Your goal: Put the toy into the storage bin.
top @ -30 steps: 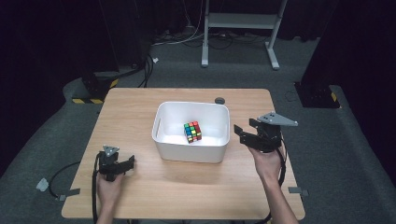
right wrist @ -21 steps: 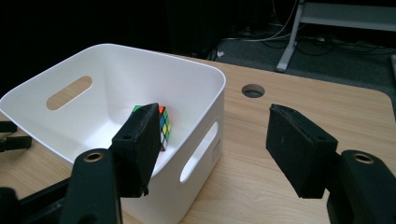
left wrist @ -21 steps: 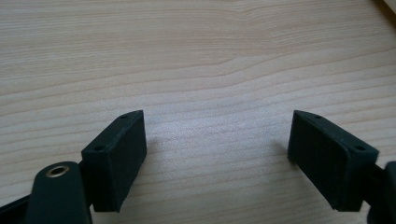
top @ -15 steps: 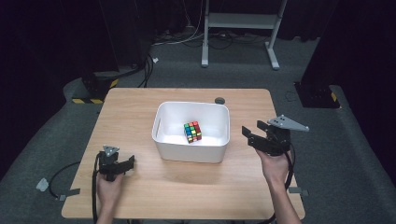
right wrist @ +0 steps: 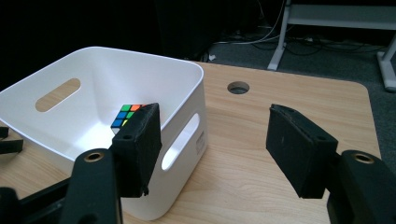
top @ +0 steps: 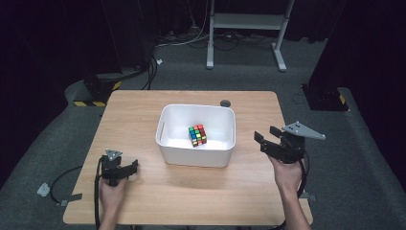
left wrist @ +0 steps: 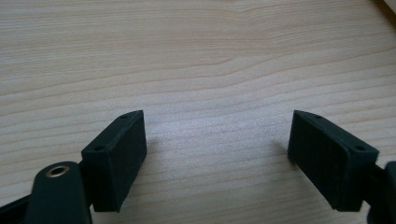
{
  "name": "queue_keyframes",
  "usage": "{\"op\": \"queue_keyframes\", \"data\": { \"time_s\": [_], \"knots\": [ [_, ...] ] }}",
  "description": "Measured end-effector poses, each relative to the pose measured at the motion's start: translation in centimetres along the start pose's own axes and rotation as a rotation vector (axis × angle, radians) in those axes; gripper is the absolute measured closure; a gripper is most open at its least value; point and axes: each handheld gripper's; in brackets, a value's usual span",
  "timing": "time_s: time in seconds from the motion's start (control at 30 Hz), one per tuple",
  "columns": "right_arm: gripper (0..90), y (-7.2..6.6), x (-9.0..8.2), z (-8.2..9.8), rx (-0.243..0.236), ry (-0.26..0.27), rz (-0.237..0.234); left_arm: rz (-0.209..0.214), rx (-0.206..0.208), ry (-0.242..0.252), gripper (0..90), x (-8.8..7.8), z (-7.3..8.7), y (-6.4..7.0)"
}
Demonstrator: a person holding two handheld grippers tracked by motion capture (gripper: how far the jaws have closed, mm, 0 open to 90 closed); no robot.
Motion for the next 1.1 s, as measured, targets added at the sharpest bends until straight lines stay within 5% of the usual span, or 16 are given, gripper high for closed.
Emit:
{"op": "queue_keyframes", "data": {
  "time_s": [1.1],
  "knots": [
    [35.8,1.1,-0.3,2.9,0.028,0.005,-0.002,0.0,0.0,0.0,19.6,0.0,0.0,0.0]
  ]
}}
Point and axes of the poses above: each handheld gripper's, and its own axes: x roughly forward along the jaws, z roughly out of its underside, y roughly to its right, and after that the axes turned 15 degrees about -y, right-handed
